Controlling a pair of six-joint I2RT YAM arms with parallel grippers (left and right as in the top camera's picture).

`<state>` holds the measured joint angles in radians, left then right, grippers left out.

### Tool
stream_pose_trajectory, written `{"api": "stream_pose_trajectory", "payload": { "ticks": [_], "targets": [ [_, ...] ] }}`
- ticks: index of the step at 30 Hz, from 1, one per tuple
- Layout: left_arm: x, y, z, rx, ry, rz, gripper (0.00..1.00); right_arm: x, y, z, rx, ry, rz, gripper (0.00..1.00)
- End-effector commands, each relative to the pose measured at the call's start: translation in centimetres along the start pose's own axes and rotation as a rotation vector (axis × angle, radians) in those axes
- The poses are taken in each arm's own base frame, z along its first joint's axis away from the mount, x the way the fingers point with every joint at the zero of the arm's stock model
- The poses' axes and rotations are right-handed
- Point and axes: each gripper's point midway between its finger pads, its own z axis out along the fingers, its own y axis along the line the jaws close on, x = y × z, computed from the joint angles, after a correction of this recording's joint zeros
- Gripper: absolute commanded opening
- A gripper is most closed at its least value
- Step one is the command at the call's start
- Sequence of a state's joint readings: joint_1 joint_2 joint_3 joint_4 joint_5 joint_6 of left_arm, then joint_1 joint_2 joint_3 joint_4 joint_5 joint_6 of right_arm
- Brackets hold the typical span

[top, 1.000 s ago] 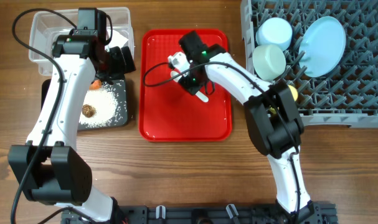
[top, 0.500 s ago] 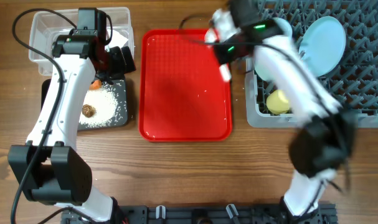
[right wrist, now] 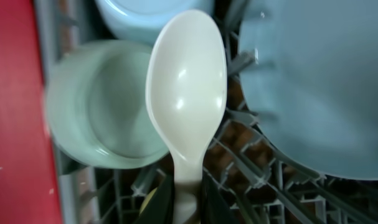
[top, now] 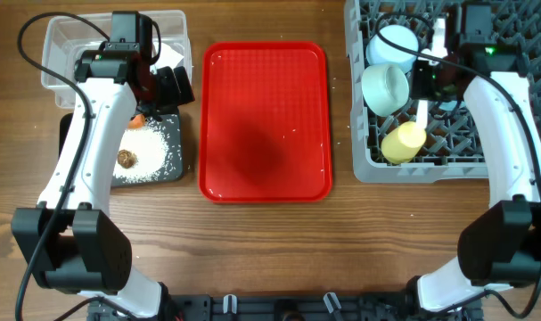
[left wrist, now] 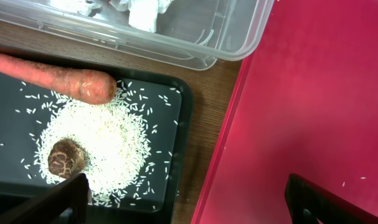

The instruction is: Sort waste into correct bins and load items into the dishwasher rack

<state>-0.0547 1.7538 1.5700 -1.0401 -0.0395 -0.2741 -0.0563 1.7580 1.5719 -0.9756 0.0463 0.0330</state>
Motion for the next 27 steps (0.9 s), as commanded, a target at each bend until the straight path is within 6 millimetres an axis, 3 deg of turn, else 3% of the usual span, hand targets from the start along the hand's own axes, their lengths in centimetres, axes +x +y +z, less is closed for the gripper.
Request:
{"api": "stream_pose_trajectory", "payload": {
  "ticks": [1,6,7,10,12,17,19,22,23,25,27],
  "targets": [
    [-0.2,0.1,-0.1,0.005,-0.006,0.001,1.0,0.7,-1.9,1.2,0.033,0.016,0.007,0.05],
    [-0.2,0.1,-0.1,0.005,-0.006,0.001,1.0,0.8,-2.5,1.3,0.038,0.023,-0.026,0.11],
    [-0.1,0.1,-0.1,0.005,-0.005,0.001,1.0,1.0,-2.5,1.3,0.037,0.031,-0.036,0.18],
    [-0.2,0.1,-0.1,0.005,-0.005,0.001,1.0,1.3,-2.5,1.3,0.037,0.044,-0.037,0.55],
    [-0.2,0.1,-0.1,0.005,-0.006,0.001,1.0,1.4,-2.5,1.3,0.037,0.046,-0.034,0.68],
    [-0.2,0.1,-0.1,0.005,-0.006,0.001,1.0,1.8,-1.5,0.3,-0.025,0.066,-0.029,0.76],
    [-0.1,0.1,-0.1,0.005,-0.005,0.001,1.0,1.6,-0.3,-1.8,-0.092,0.059,-0.028,0.78],
    [-0.2,0.1,-0.1,0.005,-0.006,0.001,1.0,0.6,2.5,-7.9,-0.264,-0.023,-0.026,0.83],
    [-0.2,0.1,-0.1,0.005,-0.006,0.001,1.0,0.3,3.1,-10.0,-0.307,-0.056,0.002,0.95],
    [-0.2,0.1,-0.1,0.005,-0.006,0.001,1.0,0.1,3.8,-13.1,-0.364,-0.108,0.142,1.0],
    [-0.2,0.1,-0.1,0.005,-0.006,0.001,1.0,0.3,3.9,-15.5,-0.397,-0.114,0.407,1.0]
  ]
}}
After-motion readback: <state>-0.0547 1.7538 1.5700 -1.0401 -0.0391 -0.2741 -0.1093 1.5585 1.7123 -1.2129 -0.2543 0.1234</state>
